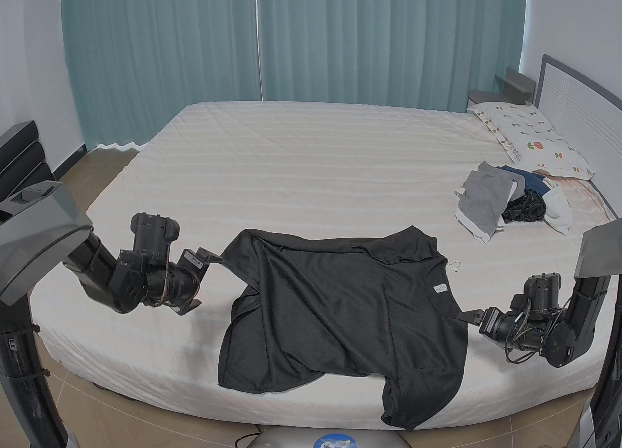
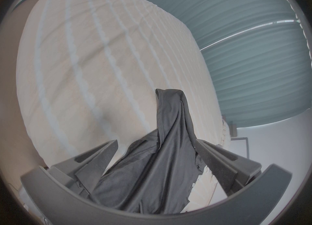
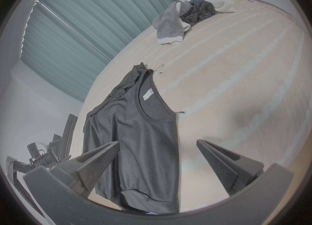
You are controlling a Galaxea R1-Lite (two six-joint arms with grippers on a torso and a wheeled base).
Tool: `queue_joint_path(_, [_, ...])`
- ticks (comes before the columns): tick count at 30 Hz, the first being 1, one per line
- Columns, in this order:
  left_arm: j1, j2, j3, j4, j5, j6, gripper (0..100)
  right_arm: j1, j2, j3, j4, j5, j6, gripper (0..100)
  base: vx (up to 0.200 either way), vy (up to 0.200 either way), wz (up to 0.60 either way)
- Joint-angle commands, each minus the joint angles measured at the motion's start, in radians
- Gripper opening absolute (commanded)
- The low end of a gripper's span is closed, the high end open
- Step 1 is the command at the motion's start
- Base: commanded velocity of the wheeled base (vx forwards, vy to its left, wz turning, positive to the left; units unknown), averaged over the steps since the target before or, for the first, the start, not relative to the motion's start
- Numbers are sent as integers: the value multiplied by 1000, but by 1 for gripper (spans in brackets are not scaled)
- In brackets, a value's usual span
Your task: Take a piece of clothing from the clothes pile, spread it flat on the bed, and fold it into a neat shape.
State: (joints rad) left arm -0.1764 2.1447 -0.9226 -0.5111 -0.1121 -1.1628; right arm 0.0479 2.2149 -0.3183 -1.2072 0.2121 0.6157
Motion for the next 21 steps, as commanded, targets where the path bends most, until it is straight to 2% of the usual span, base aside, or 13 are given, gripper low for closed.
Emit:
queue_joint_path(1, [-14, -103, 340, -305, -1, -107, 100, -8, 92, 44, -9, 27, 1, 100, 0, 0, 0])
queue_joint_path(10, [-20, -34, 347, -353, 9, -106, 100, 33, 166, 22, -104, 9, -1, 100, 0, 0, 0])
queue_joint_path(19, [-34, -19, 349, -360, 17, -106, 100, 53, 186, -16, -107, -2, 1, 100, 0, 0, 0])
queue_joint_path(20, [-34, -19, 349, -360, 17, -104, 100, 53, 186, -15, -107, -4, 1, 0, 0, 0, 0])
queue_joint_path(21, [-34, -19, 349, -360, 17, -104, 100, 53, 186, -10, -109, -4, 1, 0, 0, 0, 0])
